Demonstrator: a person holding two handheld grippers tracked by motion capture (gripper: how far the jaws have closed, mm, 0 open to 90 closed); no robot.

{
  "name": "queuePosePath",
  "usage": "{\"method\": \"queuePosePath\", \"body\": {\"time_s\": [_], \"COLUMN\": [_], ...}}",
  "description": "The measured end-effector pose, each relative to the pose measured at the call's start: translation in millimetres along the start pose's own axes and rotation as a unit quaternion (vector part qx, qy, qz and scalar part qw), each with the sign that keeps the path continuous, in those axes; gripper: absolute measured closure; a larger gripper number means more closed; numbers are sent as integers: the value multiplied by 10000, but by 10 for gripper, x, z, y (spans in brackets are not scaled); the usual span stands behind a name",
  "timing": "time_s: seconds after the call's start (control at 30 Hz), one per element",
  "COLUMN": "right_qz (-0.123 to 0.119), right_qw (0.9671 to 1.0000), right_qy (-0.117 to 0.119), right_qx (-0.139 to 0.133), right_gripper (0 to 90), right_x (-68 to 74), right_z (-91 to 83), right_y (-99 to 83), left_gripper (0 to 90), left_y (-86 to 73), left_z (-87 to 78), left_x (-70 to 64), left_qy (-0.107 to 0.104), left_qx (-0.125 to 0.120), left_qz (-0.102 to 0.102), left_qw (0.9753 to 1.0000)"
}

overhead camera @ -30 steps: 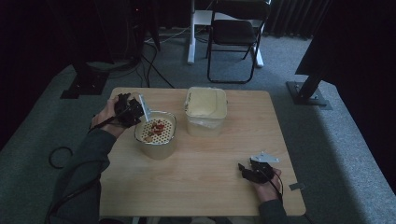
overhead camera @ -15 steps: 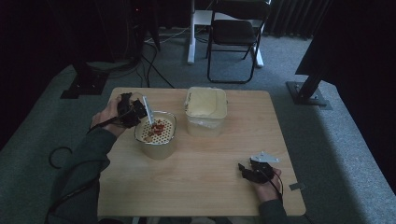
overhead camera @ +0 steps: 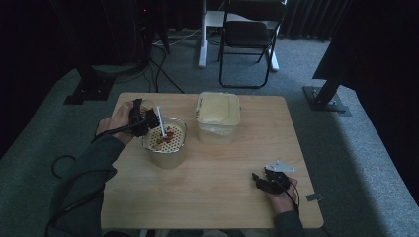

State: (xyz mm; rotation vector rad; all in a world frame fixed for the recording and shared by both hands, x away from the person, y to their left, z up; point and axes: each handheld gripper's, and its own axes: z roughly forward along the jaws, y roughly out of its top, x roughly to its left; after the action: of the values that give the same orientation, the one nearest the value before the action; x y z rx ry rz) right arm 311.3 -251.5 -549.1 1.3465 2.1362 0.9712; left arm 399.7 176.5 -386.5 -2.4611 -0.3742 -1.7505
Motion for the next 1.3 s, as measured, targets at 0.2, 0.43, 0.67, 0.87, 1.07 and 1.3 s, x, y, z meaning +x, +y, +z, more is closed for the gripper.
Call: {"method": "queuePosePath", "body": {"time_s": [0.2, 0.43, 0.67, 0.87, 1.07, 1.3], "right_qz": [-3, -2, -1, 6, 1, -3], "right_qw": [10000, 10000, 10000, 10000, 10000, 10000], "right_qy": [1, 1, 1, 3, 3, 5], "right_qx": [-6, -2, -3, 1, -5, -7], "right_gripper": [395, 395, 395, 395, 395, 395], "right_x": [-1, -1, -2, -1, -3, -4], "right_z": [1, 3, 4, 4, 6, 6], "right_y": [0, 2, 3, 4, 5, 5], "left_gripper": [371, 375, 379, 381, 383, 384], "left_y": [12, 28, 35, 49, 63, 68], "left_z": [-36, -63, -78, -108, -117, -125], "left_x": [-11, -35, -72, -63, -59, -73], "left_qy": [183, 344, 540, 671, 764, 844], "left_qx": [60, 106, 136, 121, 99, 120], "left_qz": [311, 639, 926, 1037, 1123, 1259], "left_qw": [9993, 9973, 9941, 9923, 9907, 9884]}}
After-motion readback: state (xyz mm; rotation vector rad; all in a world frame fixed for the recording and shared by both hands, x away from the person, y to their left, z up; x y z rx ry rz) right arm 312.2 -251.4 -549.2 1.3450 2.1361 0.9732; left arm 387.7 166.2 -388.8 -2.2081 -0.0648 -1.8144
